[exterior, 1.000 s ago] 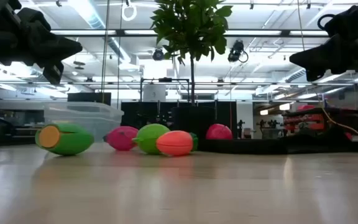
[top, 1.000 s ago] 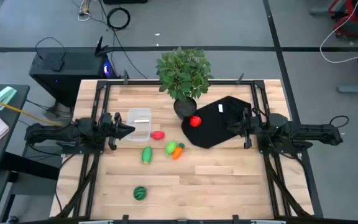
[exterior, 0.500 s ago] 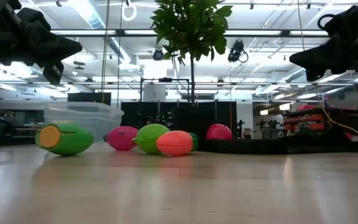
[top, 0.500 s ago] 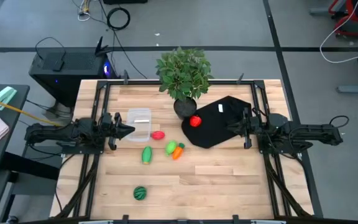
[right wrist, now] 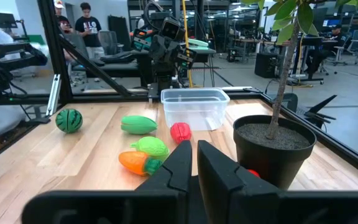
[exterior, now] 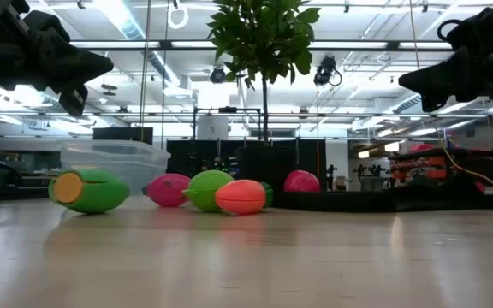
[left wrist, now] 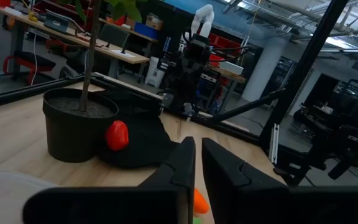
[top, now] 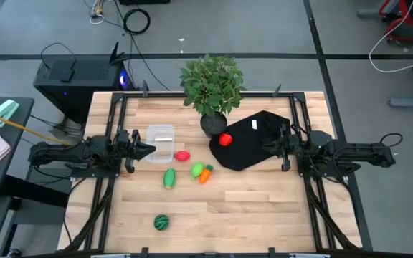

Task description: Pick and placing Produce into tupperware

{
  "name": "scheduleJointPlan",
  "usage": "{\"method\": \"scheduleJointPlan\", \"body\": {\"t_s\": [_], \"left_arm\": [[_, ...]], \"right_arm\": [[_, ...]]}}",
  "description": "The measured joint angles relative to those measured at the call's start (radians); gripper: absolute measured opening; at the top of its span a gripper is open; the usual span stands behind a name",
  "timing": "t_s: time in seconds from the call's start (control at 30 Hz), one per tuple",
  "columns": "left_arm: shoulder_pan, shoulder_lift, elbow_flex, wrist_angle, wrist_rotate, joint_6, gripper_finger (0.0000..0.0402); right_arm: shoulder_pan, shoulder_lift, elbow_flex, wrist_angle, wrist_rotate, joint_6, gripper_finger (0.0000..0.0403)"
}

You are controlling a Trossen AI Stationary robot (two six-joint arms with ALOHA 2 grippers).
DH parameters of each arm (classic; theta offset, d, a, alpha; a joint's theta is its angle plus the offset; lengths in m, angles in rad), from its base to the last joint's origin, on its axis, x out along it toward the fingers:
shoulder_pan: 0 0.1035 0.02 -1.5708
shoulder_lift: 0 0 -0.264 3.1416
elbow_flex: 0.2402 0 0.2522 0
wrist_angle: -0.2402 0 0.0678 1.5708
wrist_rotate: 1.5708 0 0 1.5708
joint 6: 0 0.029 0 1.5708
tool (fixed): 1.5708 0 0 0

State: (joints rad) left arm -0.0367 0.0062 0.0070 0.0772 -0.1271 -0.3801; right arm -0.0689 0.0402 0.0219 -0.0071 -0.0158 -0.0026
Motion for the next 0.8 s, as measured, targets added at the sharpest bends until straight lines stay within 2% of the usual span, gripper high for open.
{"method": "scheduleJointPlan", "body": {"t_s": [0.53,0.8], "left_arm": [[0.000,0.000,0.000,0.000,0.000,0.000,0.0041],[0.000,0.000,0.000,0.000,0.000,0.000,0.0031]], "right_arm": [[0.000,0.000,0.000,0.000,0.000,0.000,0.0035],[0.000,0.000,0.000,0.000,0.000,0.000,0.0035]]}}
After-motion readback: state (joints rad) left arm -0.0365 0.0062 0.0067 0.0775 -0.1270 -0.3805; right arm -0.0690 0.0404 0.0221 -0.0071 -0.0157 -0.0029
